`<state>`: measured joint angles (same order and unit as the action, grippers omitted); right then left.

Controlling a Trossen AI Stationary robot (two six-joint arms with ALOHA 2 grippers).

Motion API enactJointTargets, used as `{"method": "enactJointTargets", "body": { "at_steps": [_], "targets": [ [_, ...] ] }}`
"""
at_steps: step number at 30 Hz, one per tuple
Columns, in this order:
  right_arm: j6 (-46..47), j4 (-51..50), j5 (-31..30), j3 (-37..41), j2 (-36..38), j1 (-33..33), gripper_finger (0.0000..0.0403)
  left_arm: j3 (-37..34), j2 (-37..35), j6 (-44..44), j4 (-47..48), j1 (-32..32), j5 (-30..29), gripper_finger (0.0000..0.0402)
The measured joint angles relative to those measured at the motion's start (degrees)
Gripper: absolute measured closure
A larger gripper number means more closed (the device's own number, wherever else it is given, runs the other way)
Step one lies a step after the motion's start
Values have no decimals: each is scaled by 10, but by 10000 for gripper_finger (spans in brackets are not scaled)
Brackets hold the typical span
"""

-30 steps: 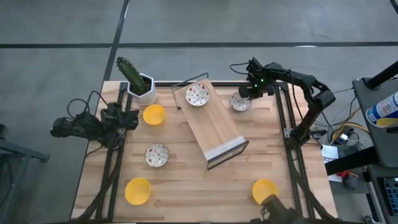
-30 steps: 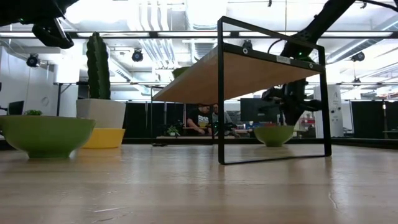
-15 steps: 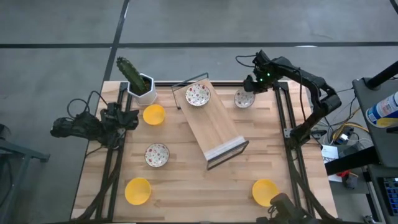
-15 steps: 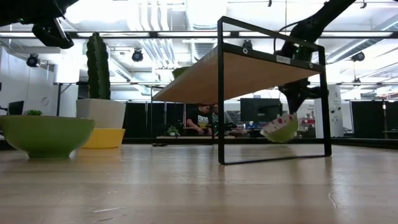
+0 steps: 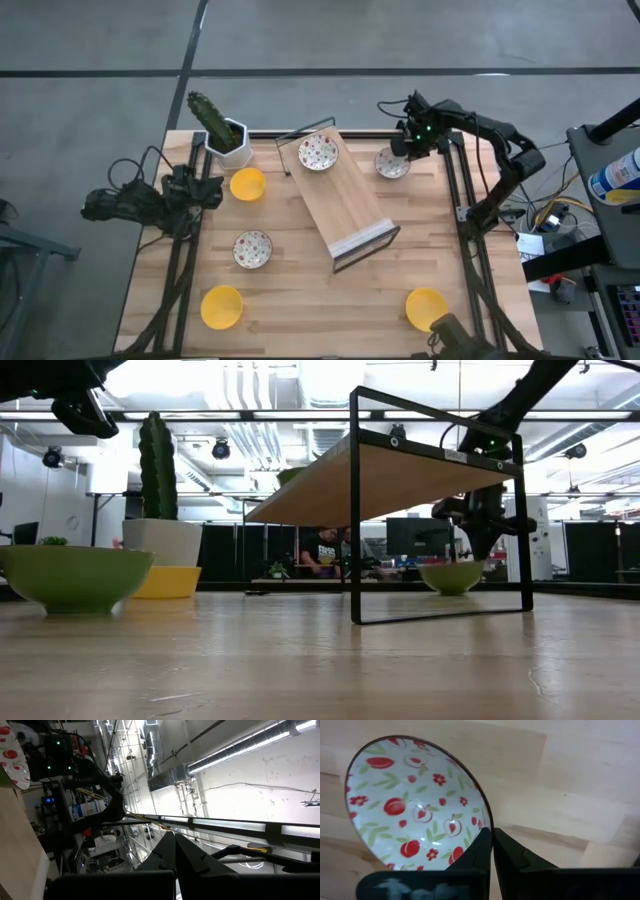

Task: Pick & Place Mini bowls
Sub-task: Stack the top white patterned bowl on the white patterned bowl on the shelf

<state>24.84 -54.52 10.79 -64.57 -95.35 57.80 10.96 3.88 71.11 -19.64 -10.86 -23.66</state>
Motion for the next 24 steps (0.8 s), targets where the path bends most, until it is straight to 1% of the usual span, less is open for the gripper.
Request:
{"method": "enactJointTargets", "body": {
  "at_steps": [3,6,13,17,20,24],
  "targets": [
    [0,23,2,13,0,0,394,0,0,1,0,0,-3,401],
    [0,39,6,23,0,0,384,0,0,1,0,0,-5,401],
    [2,49,19,31,-1,0,325,0,0,8,0,0,-9,401],
    [9,58,18,31,-1,0,301,0,0,9,0,0,-9,401],
    [9,68,18,31,-1,0,294,0,0,9,0,0,-9,401],
    [11,88,18,32,-1,0,299,0,0,9,0,0,-9,401]
  ]
}}
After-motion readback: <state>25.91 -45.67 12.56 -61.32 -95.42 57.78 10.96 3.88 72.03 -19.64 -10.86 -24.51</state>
